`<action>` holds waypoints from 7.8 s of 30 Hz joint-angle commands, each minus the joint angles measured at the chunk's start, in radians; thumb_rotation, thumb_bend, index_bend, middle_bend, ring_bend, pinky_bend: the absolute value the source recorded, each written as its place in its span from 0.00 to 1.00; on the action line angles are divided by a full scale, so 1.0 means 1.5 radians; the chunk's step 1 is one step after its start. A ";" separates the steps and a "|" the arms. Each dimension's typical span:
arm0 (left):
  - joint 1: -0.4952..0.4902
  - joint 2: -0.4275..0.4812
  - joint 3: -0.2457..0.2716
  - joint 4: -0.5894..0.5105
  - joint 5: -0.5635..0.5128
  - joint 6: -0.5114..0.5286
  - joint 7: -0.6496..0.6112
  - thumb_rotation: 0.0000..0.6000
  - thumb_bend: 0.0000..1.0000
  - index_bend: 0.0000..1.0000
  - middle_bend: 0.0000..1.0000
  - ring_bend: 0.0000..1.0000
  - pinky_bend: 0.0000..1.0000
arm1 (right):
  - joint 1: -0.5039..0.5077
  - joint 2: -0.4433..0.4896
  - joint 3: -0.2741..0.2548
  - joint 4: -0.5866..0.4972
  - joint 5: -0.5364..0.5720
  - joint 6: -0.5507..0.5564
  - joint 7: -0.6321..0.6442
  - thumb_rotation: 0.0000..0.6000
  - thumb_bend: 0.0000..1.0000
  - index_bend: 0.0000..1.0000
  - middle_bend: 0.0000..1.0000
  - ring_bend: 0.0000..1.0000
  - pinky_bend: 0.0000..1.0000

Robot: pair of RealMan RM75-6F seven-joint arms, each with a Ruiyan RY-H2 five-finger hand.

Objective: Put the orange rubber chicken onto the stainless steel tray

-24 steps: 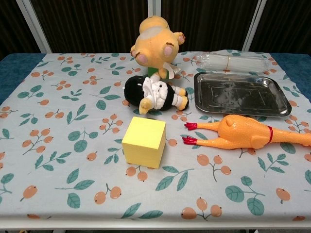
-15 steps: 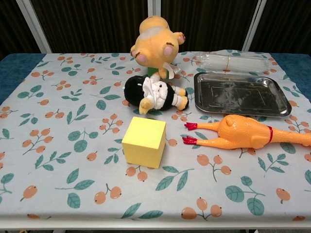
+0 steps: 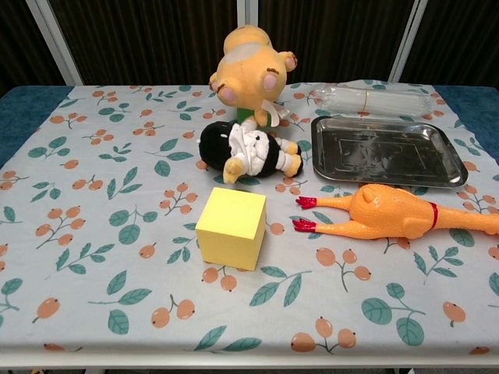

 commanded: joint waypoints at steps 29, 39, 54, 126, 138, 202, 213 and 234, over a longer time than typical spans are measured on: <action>0.003 -0.015 0.002 0.050 -0.008 -0.012 -0.051 1.00 0.09 0.22 0.18 0.15 0.24 | 0.100 -0.190 0.007 0.207 0.056 -0.106 -0.054 1.00 0.22 0.53 0.50 0.41 0.59; -0.035 0.037 0.001 0.018 0.071 -0.012 -0.105 1.00 0.09 0.22 0.18 0.15 0.24 | 0.130 -0.132 0.017 0.158 0.002 -0.066 -0.069 1.00 0.30 0.95 0.75 0.72 0.97; -0.226 0.189 -0.044 -0.102 0.178 -0.139 -0.474 1.00 0.09 0.22 0.18 0.15 0.25 | 0.257 0.153 0.097 -0.161 -0.046 -0.136 -0.194 1.00 0.26 0.97 0.77 0.72 0.98; -0.574 0.058 -0.133 -0.065 -0.301 -0.631 -0.670 1.00 0.53 0.72 0.72 0.68 0.81 | 0.556 0.034 0.158 -0.174 0.111 -0.207 -0.467 1.00 0.21 0.98 0.78 0.74 0.99; -0.557 0.041 -0.157 -0.053 -0.377 -0.637 -0.621 1.00 0.68 0.89 0.91 0.83 0.95 | 0.560 0.031 0.134 -0.220 0.070 -0.199 -0.482 1.00 0.21 0.98 0.78 0.74 0.99; -0.482 -0.004 -0.212 -0.021 -0.206 -0.662 -0.715 1.00 0.64 0.85 0.88 0.83 0.99 | 0.566 0.009 0.124 -0.148 0.101 -0.194 -0.416 1.00 0.21 0.98 0.78 0.75 1.00; -0.489 -0.006 -0.210 -0.021 -0.291 -0.652 -0.645 1.00 0.67 0.90 0.95 0.89 1.00 | 0.566 0.007 0.120 -0.155 0.088 -0.193 -0.415 1.00 0.21 0.98 0.79 0.75 1.00; -0.399 0.027 -0.205 -0.051 -0.057 -0.613 -0.775 0.96 0.07 0.21 0.13 0.14 0.27 | 0.497 0.047 0.105 -0.122 0.098 -0.151 -0.290 1.00 0.21 0.98 0.79 0.75 1.00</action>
